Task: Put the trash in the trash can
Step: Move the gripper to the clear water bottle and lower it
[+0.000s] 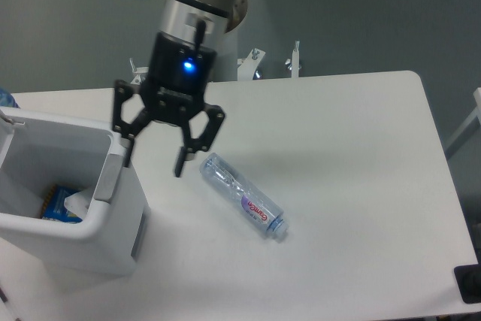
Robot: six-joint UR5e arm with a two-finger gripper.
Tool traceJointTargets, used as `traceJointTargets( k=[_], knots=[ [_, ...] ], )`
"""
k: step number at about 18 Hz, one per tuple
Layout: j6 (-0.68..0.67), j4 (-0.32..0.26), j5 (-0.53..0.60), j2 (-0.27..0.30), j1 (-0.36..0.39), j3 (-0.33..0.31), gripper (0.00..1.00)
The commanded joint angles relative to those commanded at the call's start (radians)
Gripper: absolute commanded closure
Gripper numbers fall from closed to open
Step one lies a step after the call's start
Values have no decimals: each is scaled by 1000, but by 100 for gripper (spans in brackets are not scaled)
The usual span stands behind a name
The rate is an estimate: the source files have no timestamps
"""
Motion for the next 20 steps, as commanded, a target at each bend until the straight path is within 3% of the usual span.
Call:
traceJointTargets(
  k=[3, 5, 10, 16, 20],
  knots=[
    [0, -17, 63, -46, 26, 18, 19],
    [0, -22, 103, -81, 58, 19, 0],
    [3, -72, 202, -177, 117, 19, 0],
    [80, -305, 229, -210, 124, 54, 0],
    [77, -350, 273, -238, 121, 74, 0]
  ],
)
